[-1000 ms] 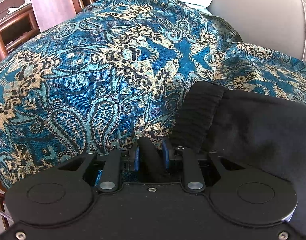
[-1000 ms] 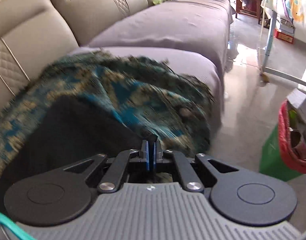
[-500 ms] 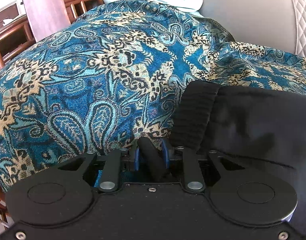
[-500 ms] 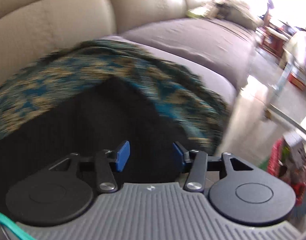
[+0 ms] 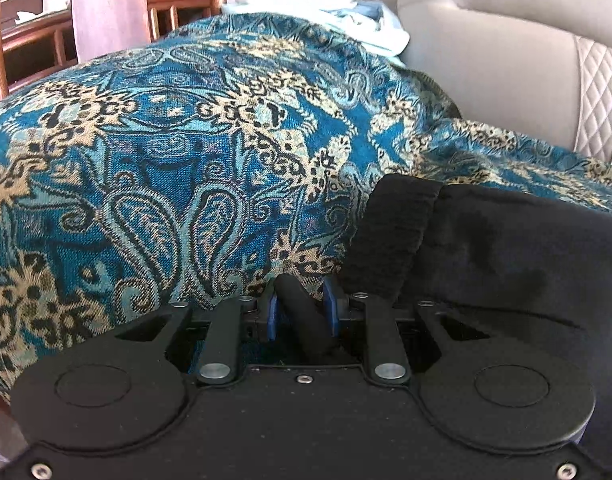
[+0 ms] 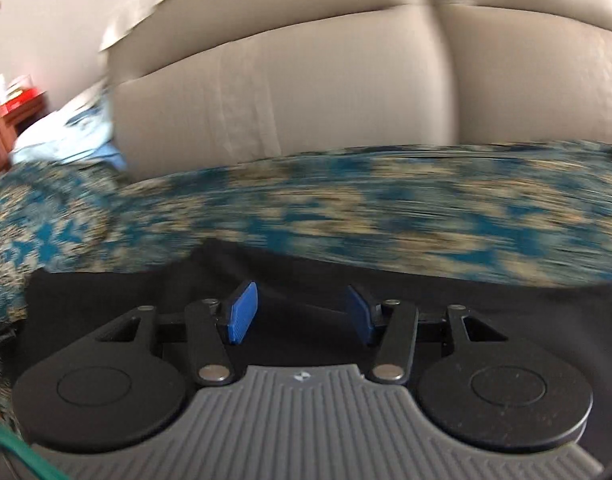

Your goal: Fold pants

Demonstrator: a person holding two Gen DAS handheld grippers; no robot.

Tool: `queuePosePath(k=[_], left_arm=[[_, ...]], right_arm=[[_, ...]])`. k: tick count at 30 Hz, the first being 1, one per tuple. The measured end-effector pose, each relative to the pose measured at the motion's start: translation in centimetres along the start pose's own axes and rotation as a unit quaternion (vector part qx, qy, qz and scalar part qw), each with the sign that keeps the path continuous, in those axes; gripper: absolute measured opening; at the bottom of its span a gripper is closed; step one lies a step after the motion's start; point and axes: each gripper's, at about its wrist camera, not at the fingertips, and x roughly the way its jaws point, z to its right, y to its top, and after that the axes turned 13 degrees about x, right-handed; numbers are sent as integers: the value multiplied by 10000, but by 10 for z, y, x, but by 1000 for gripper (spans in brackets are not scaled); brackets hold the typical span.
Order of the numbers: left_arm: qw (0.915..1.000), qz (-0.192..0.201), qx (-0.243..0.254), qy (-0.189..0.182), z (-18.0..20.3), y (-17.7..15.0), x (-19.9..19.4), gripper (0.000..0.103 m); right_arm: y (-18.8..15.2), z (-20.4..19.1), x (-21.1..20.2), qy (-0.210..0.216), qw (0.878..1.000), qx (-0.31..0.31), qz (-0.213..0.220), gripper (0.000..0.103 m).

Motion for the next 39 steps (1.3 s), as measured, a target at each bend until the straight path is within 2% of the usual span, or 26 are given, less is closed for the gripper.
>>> queuePosePath(k=[2,6,8,9,10,11,12,13,17,18,20,23,24,26,28,31,33,34,36,37,39], left_arm=[[10000,60,37,-24,0,-1,-1,22],[9994,148,295,-130,-2,0,-4,22],[9990,187,388,-154,-2,0,-5,24],[9988,200,418,-171,-2,0,-5,24],[9986,206,442,-180,-2,1,-5,24],[9984,220,480,-177,-1,1,-5,23],[9982,231,528,-163,0,1,-5,23],[9980,243,559,-149,1,1,-6,23],[9985,306,397,-213,-2,4,-12,23],[9985,361,316,-252,-4,6,-15,23],[9981,494,213,-304,-8,7,-21,24],[9971,710,111,-258,-10,7,-32,25],[9968,756,84,-231,-10,7,-34,28],[9965,825,13,-136,-11,9,-39,54],[9952,977,-79,-50,-11,10,-44,60],[9919,1270,-55,-45,-8,11,-53,60],[9893,1443,1,-222,-3,11,-60,59],[9878,1504,40,-402,0,11,-64,53],[9826,1562,153,-992,6,11,-70,30],[9770,1584,235,-1404,10,10,-73,12],[9642,1643,388,-2043,19,9,-79,14]], right_arm=[[-2,-24,22,-32,10000,-26,1,67],[-4,-46,62,-428,9991,54,-20,70],[-4,-49,78,-684,9974,186,-158,32],[-2,-48,83,-838,9962,232,-94,24],[-1,-48,89,-998,9948,205,-8,11],[1,-49,92,-1075,9940,217,18,11],[5,-47,98,-1124,9933,253,54,13],[7,-47,106,-1236,9921,170,112,23],[8,-56,123,-1396,9892,-350,292,27],[11,-57,124,-1337,9897,-429,269,31],[19,-53,117,-1060,9938,-258,203,49],[30,-40,88,-623,9961,297,546,59],[31,-37,77,-529,9959,372,636,59],[26,-36,60,-418,9963,299,682,62],[15,-42,47,-337,9971,16,688,65],[-12,-52,32,-268,9967,-471,611,69],[-36,-59,21,-258,9961,-638,547,69],[-46,-59,18,-266,9961,-646,530,69],[-65,-58,9,-291,9966,-577,514,69],[-74,-57,5,-358,9965,-547,514,69],[-86,-53,4,-565,9953,-596,516,69]])
